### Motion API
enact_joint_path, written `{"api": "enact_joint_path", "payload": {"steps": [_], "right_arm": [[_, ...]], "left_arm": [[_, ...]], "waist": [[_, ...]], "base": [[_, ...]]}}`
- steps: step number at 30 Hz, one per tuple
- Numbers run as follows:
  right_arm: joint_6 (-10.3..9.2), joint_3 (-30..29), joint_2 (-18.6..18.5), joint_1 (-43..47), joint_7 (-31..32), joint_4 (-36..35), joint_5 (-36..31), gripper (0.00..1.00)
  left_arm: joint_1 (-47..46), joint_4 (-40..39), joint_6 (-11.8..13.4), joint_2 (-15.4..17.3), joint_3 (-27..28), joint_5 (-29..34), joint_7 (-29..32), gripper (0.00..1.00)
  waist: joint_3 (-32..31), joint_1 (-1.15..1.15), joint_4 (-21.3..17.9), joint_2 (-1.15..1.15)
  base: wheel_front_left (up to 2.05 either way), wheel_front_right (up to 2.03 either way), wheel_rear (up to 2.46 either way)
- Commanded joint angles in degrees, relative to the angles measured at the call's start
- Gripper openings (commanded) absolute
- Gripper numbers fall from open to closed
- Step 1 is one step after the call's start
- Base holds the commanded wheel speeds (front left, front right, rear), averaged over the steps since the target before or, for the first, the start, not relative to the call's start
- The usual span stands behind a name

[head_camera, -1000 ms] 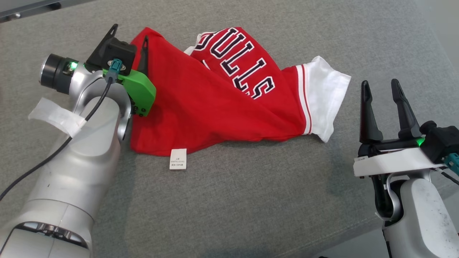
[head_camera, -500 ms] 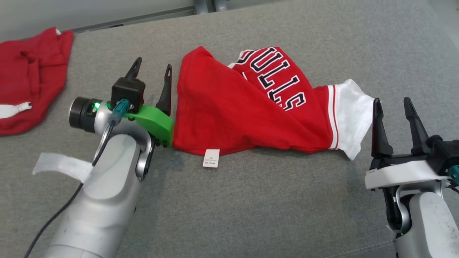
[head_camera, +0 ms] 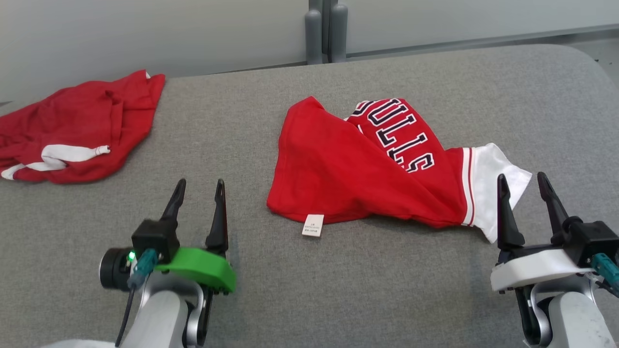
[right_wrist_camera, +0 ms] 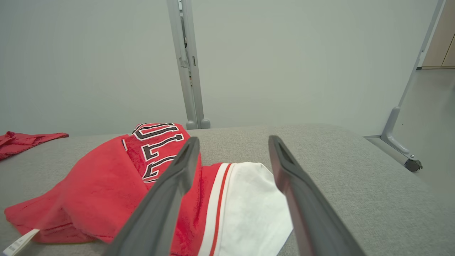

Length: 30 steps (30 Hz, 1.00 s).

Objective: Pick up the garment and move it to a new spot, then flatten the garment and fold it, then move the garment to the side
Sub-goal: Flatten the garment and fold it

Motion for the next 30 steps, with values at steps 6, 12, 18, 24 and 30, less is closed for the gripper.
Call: {"api": "enact_joint_path", "payload": {"steps": [6,12,18,24,30], "right_arm": [[0.01,2.01,-0.19,3.8,0.16,-0.27,-1.37,1.0],[0.01,3.04,-0.2,6.24,0.51,-1.08,-0.9,1.0],[0.01,3.7,-0.21,8.3,0.68,-2.09,-0.49,1.0],[0.01,4.21,-0.22,9.25,0.71,-2.98,-0.15,1.0],[0.01,4.58,-0.21,9.15,0.63,-2.98,0.16,1.0]], "left_arm": [[10.87,-7.07,1.26,0.82,2.36,1.03,-0.01,1.0],[16.74,-10.32,1.64,1.27,3.39,1.51,-0.01,1.0],[20.83,-13.2,1.91,1.92,3.83,2.08,-0.02,1.0],[23.21,-15.7,2.56,1.49,4.99,2.05,-0.01,1.0],[24.09,-16.64,2.48,1.15,5.25,2.2,-0.01,1.0]], "waist": [[-4.94,0.0,1.1,0.56],[-6.74,0.0,1.17,0.56],[-7.48,0.0,1.2,0.56],[-7.65,0.0,1.0,0.56],[-7.56,0.0,1.13,0.56]], "base": [[0.0,0.0,0.0],[0.0,0.0,0.0],[0.0,0.0,0.0],[0.0,0.0,0.0],[0.0,0.0,0.0]]}}
